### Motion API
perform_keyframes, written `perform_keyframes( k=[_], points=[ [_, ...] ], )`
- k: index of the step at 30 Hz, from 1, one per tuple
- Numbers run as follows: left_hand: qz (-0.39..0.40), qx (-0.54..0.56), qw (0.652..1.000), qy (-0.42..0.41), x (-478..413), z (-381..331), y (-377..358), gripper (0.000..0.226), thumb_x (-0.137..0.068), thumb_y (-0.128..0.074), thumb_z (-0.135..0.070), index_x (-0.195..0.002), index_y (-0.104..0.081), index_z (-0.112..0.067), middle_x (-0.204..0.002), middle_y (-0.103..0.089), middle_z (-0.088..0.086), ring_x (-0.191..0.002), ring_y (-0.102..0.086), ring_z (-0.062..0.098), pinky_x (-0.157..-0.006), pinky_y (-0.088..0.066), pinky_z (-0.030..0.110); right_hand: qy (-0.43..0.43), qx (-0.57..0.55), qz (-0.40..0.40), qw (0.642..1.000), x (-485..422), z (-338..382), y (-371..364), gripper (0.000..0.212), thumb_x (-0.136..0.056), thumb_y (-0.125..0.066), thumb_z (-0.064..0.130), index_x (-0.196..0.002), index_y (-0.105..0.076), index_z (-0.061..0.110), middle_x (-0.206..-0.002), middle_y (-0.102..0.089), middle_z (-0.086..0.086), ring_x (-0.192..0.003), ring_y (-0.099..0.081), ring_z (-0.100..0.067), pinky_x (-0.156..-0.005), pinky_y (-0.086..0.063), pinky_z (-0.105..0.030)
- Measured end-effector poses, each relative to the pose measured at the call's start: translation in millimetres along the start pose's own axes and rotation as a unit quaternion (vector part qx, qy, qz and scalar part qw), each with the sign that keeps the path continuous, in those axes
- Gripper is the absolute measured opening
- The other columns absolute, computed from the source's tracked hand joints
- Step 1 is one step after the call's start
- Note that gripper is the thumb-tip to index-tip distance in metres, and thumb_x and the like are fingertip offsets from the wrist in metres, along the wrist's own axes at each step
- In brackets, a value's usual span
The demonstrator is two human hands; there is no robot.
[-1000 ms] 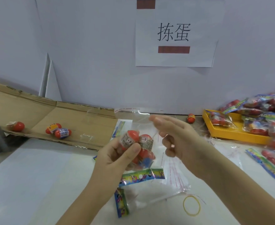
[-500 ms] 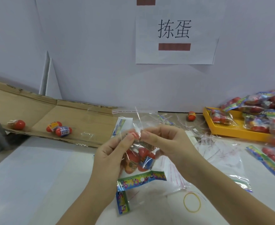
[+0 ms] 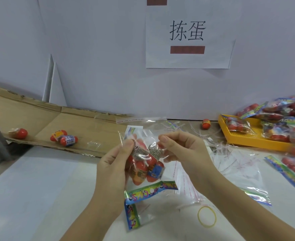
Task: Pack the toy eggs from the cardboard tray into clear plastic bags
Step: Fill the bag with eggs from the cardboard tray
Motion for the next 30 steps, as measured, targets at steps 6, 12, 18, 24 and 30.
perform_keyframes(
  k=[6, 12, 18, 24, 30],
  points=[
    [-0.034, -0.001, 0.999, -0.003, -7.5, 0.2, 11.4, 0.023, -0.074, -0.063, -0.026, -0.090, -0.080, -0.024, -0.094, -0.077, 0.006, -0.083, -0.074, 0.018, -0.065, -0.061, 0.030, -0.025, -0.033, 0.003, 0.999, -1.8, -1.6, 0.4, 0.004, -0.086, -0.067, 0.009, -0.087, -0.071, 0.007, -0.071, -0.072, -0.006, -0.055, -0.064, -0.015, -0.051, -0.053, -0.024],
    [-0.043, -0.017, 0.999, 0.022, -11.1, 6.0, 15.6, 0.018, -0.077, -0.063, -0.022, -0.080, -0.081, -0.022, -0.087, -0.077, 0.008, -0.076, -0.074, 0.018, -0.069, -0.062, 0.038, -0.081, -0.061, 0.003, 0.995, -4.8, -13.6, -1.6, 0.005, -0.086, -0.066, 0.007, -0.084, -0.069, 0.003, -0.068, -0.071, -0.008, -0.050, -0.064, -0.018, -0.047, -0.051, -0.022],
    [-0.030, -0.051, 0.998, -0.021, -9.7, -1.0, 11.9, 0.024, -0.068, -0.067, -0.027, -0.088, -0.077, -0.034, -0.090, -0.077, 0.001, -0.075, -0.073, 0.017, -0.064, -0.061, 0.031, -0.079, -0.026, 0.036, 0.996, -7.0, -13.2, 1.4, 0.005, -0.086, -0.067, 0.008, -0.086, -0.068, 0.003, -0.068, -0.071, -0.007, -0.050, -0.064, -0.017, -0.047, -0.052, -0.023],
    [-0.033, -0.058, 0.997, -0.051, -5.4, -4.2, 9.3, 0.027, -0.070, -0.067, -0.028, -0.096, -0.078, -0.031, -0.096, -0.077, -0.003, -0.079, -0.073, 0.022, -0.064, -0.061, 0.036, -0.066, 0.025, 0.031, 0.997, -10.3, -8.7, 7.1, 0.005, -0.085, -0.070, 0.011, -0.091, -0.069, 0.011, -0.072, -0.072, -0.002, -0.056, -0.065, -0.015, -0.050, -0.054, -0.023],
    [-0.002, -0.107, 0.989, -0.098, 7.5, -1.9, -1.5, 0.035, -0.086, -0.065, -0.007, -0.106, -0.072, -0.035, -0.101, -0.076, -0.008, -0.084, -0.073, 0.017, -0.058, -0.060, 0.029, 0.379, 0.330, -0.090, 0.860, 21.8, 46.5, -3.5, 0.014, -0.082, -0.074, 0.014, -0.093, -0.071, 0.021, -0.088, -0.068, 0.009, -0.077, -0.061, -0.005, -0.072, -0.050, -0.016]
  ],
)
Point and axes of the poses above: each hand's wrist, its own x-axis away from the middle knuckle, its own y-axis out of the back of the hand, z = x × y, the point moved 7 cm from there along -x, towards the middle knuckle
